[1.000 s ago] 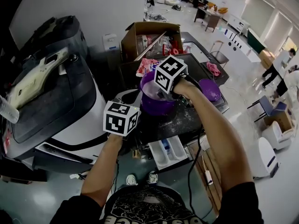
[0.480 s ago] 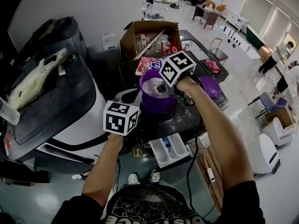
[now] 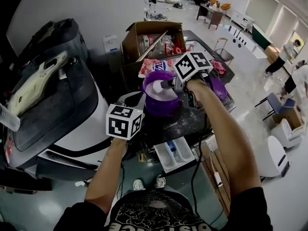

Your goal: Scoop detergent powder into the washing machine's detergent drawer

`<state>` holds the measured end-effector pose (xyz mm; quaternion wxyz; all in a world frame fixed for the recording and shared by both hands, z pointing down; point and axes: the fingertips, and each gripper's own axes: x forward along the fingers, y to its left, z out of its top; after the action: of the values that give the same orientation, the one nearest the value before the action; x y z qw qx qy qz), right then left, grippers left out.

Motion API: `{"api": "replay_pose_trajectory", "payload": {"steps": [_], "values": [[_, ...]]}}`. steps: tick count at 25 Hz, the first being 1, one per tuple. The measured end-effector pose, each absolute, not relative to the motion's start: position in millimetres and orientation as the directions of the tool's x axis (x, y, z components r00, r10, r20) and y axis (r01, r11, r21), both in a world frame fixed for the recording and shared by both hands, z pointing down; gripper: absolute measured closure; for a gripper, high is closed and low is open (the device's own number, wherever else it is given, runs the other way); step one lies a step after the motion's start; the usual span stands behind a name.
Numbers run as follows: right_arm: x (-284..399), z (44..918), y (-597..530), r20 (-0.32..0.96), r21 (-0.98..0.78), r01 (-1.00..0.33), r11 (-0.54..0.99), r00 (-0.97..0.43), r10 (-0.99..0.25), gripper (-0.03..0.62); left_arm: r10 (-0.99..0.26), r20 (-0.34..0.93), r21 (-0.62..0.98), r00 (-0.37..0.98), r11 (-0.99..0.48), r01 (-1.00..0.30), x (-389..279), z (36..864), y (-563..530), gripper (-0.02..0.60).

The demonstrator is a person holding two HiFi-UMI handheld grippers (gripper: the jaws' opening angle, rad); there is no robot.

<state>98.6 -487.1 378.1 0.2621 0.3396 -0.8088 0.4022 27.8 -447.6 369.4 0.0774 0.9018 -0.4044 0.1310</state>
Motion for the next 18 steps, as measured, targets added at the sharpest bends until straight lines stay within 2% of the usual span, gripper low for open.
{"api": "replay_pose_trajectory", "payload": {"steps": [11, 18], "values": [[105.7, 359.8, -486.1, 0.433, -0.744, -0.598, 0.298, -0.771, -0.467, 0.559, -0.702, 0.288, 0.039, 0.652, -0.671, -0.74, 29.5, 368.9, -450.1, 0.581], [117.7, 345.8, -476.3, 0.299, -0.83, -0.505, 0.236, -0.762, -0.575, 0.559, -0.693, 0.268, 0.036, 0.669, -0.687, -0.726, 34.7, 365.3, -448.6, 0.581]]}}
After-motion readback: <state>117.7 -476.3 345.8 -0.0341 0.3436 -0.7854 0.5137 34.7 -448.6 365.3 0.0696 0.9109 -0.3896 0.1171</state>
